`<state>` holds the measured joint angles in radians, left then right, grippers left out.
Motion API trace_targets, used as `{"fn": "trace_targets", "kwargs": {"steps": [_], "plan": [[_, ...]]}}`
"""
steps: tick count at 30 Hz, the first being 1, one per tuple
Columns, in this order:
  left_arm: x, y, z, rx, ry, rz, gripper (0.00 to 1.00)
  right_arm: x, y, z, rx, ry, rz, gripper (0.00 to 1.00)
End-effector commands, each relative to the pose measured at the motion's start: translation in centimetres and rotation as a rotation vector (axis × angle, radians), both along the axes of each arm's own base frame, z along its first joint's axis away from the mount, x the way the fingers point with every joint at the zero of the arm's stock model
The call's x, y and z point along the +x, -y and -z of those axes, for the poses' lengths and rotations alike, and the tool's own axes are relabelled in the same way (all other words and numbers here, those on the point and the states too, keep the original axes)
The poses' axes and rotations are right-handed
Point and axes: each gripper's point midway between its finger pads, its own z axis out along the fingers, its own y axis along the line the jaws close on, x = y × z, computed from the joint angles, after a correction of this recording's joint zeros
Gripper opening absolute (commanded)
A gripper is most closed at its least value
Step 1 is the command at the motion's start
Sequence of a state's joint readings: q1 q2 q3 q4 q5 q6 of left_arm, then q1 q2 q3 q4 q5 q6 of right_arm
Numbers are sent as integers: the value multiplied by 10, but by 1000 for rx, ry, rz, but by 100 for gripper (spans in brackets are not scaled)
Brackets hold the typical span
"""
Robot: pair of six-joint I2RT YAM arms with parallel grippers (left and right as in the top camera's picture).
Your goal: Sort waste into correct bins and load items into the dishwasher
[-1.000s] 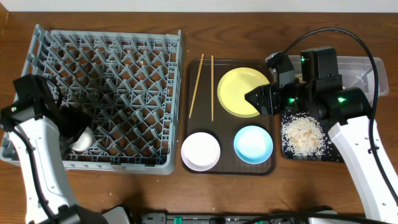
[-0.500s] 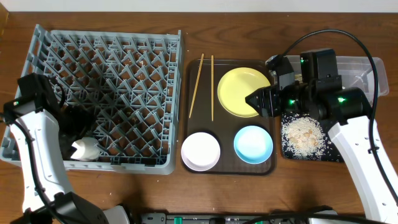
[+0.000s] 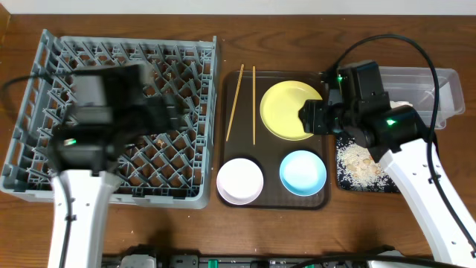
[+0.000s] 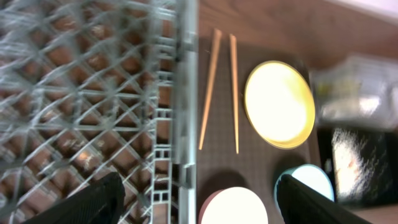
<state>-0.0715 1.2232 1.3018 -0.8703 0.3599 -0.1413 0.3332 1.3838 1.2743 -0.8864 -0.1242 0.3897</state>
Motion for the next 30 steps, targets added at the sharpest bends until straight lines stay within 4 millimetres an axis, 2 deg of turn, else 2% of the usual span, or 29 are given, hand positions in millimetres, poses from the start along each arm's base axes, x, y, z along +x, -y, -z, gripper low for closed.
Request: {"fn": "trace_targets", "kwargs": {"steps": [1,6,11,12,17,19,23,30], "plan": [[16,18,22,168,0,58,81,9,26,1,-38,-2,195,62],[41,86,61,173,-18,216,77,6,57,-4,-31,-15,279,65],[62,133,120,174,-72,279,70,-5,75,0,-36,-71,309,69],[68,140,136,185,-83,280,67,-9,75,3,-45,-89,305,70],[98,141,181,284,-65,177,64,-14,76,6,-59,-111,292,71],[108,144,189,291,-40,165,64,-15,74,7,-59,-112,288,71],[125,153,202,271,6,160,57,-15,72,9,-60,-113,279,72],[140,161,216,250,50,154,49,-18,70,17,-64,-130,275,72]]}}
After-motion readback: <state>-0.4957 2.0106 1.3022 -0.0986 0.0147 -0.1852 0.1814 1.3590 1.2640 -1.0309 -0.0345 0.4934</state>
